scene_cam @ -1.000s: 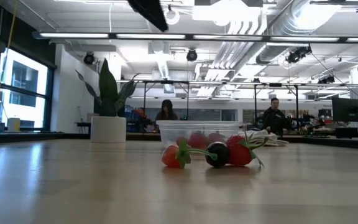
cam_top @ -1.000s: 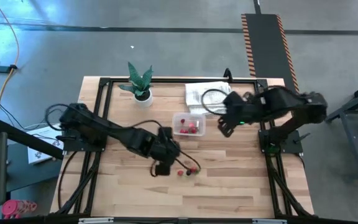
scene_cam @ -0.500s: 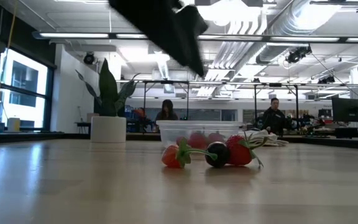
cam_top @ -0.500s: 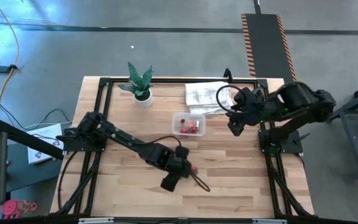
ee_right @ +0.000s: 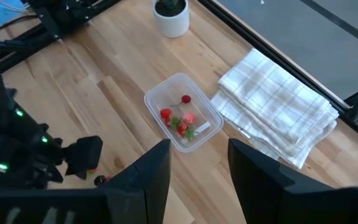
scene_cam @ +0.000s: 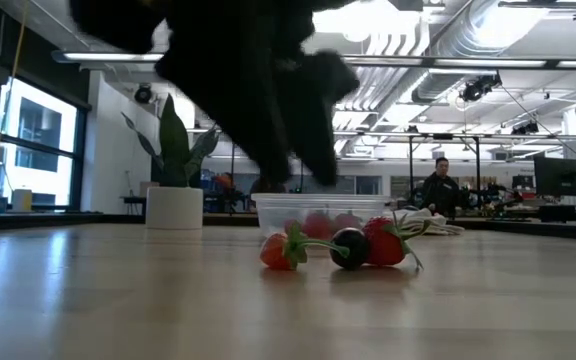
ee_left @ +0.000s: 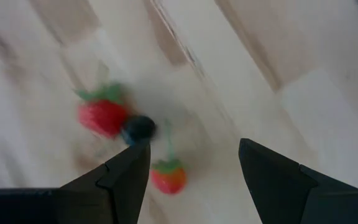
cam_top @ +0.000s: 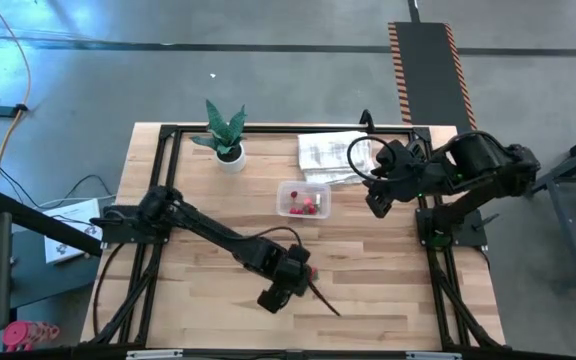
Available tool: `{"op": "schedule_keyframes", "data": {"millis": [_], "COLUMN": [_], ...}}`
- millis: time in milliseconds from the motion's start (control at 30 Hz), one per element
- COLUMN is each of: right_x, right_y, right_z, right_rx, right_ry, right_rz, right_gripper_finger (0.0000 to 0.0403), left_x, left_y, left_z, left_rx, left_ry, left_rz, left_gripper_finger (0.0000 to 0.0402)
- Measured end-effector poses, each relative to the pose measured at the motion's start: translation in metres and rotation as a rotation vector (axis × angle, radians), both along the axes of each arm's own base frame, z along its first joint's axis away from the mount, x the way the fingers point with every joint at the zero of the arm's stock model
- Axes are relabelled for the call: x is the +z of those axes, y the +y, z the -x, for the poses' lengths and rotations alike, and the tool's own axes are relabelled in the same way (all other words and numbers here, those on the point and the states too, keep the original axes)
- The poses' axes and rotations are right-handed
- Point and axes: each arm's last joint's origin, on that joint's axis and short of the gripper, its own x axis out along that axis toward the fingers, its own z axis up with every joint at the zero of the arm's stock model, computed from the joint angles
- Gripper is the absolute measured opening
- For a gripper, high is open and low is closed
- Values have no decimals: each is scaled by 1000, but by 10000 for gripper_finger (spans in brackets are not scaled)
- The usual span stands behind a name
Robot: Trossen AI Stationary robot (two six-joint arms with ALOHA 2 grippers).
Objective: Pick and placing Produce into tupperware
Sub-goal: Put the strawberry into the transparent bin
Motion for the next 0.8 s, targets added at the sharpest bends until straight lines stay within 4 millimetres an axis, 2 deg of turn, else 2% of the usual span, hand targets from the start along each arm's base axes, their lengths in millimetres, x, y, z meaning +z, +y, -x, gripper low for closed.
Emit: {"op": "schedule_keyframes", "data": {"millis": [333,567,667,800], "right_x": [0,0,0,0], "right_y": [0,0,0,0], "right_z": [0,0,0,0], "right_rx": [-33,-37,-37,-32], "right_ry": [-15,-17,-17,-15], "right_rz": [-25,-28,-28,-24], "right_gripper_finger": [152,152,152,152], "left_x": [-33,-42,-42,-42], "left_y": [-1,-1,-1,-1], "left_z": [-7,-9,-9,-8], "left_rx": [-2,8,13,30], "left_ry": [44,62,63,67], "left_rz": [-21,-23,-22,-17], "left_gripper_finger": [234,228,203,141]}}
